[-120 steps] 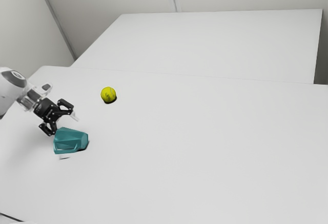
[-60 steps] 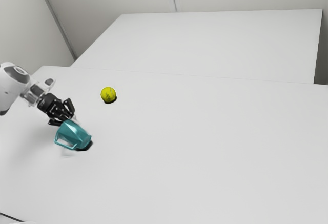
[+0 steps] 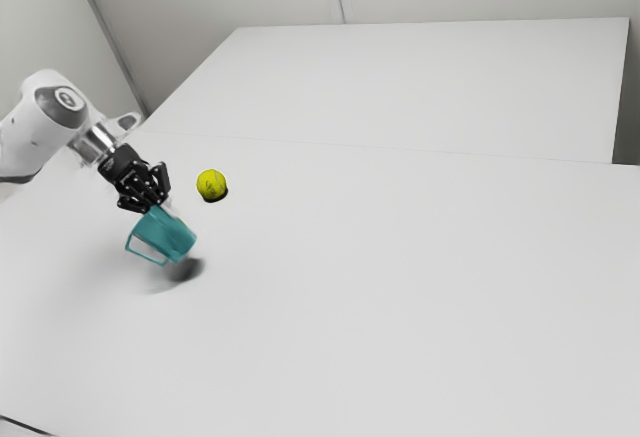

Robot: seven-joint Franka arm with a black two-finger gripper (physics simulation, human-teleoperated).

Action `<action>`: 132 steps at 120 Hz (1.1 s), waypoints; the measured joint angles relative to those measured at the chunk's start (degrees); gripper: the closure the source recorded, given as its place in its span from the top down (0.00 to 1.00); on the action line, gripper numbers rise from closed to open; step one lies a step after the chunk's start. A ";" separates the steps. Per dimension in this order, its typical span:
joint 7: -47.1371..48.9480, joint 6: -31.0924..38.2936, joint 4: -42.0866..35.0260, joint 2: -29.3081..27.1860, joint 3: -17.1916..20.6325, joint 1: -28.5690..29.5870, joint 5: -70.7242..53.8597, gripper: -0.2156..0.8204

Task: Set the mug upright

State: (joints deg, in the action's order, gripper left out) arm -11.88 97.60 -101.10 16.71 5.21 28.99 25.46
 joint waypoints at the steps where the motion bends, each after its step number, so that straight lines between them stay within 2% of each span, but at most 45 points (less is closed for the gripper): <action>1: 0.17 0.15 -0.06 -0.30 0.19 -0.27 -0.50 0.04; 23: 5.56 5.96 -6.59 -9.35 2.34 -8.64 -13.79 0.04; 36: 9.29 10.53 -10.74 -12.98 5.25 -9.99 -20.57 0.04; 51: 13.92 15.49 -14.80 -15.68 6.77 -12.93 -25.95 0.04; 81: 23.24 20.37 -17.60 -17.15 10.54 -17.63 -28.65 0.04; 107: 29.62 22.52 -17.94 -14.69 11.23 -23.32 -28.68 0.04; 116: 31.35 23.29 -17.93 -13.52 11.25 -21.94 -28.68 0.04; 132: 33.97 24.52 -17.92 -11.93 11.23 -12.83 -28.68 0.04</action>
State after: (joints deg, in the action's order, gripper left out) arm 22.10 122.12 -119.02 4.78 16.44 16.16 -3.22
